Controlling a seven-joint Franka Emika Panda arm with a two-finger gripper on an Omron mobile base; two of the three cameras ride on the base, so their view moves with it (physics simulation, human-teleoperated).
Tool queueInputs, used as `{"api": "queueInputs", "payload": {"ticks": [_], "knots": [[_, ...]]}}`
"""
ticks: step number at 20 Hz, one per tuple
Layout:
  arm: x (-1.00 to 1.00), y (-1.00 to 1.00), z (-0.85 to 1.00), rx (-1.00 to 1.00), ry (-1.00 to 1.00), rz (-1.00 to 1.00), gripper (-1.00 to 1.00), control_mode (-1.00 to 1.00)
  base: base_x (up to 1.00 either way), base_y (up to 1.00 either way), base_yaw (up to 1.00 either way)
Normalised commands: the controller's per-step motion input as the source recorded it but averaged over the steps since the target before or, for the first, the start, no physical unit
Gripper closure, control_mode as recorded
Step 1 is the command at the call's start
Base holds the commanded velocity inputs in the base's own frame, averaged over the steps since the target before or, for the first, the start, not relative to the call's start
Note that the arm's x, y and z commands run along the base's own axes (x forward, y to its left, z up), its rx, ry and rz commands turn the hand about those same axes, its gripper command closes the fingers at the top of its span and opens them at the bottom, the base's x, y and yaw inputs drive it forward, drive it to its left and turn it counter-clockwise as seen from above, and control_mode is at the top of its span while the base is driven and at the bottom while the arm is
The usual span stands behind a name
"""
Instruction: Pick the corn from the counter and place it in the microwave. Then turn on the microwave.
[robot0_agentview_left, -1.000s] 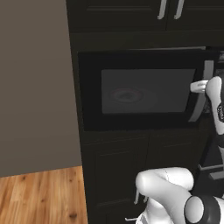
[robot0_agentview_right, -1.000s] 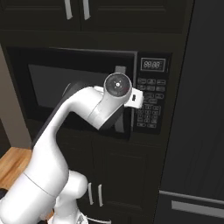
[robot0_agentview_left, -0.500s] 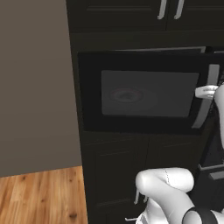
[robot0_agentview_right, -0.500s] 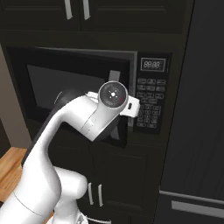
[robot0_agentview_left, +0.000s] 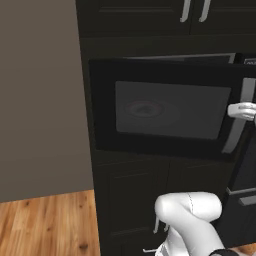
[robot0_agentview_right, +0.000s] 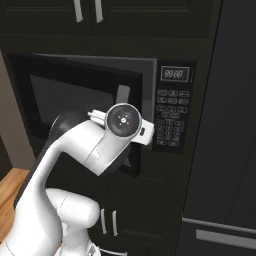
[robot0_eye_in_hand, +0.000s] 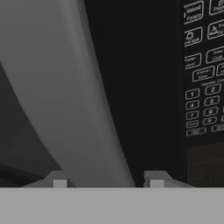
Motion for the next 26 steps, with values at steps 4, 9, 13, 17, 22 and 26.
{"api": "queueInputs", "payload": {"ticks": [4, 9, 13, 17, 22, 26], "knots": [[-0.41, 0.03, 0.11, 0.1, 0.0, 0.01, 1.0, -1.0, 0.0, 0.0, 0.0], [-0.39, 0.04, 0.1, 0.09, 0.01, 0.03, 1.0, -1.0, 0.0, 0.0, 0.0], [-0.38, 0.08, 0.07, 0.08, 0.01, 0.03, 1.0, -1.0, 0.0, 0.0, 0.0], [-0.38, 0.07, 0.08, 0.08, 0.04, 0.03, 1.0, -1.0, 0.0, 0.0, 0.0], [-0.38, 0.08, 0.08, 0.1, 0.05, 0.03, 1.0, -1.0, 0.0, 0.0, 0.0], [-0.4, 0.08, 0.07, 0.1, 0.04, 0.03, 1.0, -1.0, 0.0, 0.0, 0.0]]}}
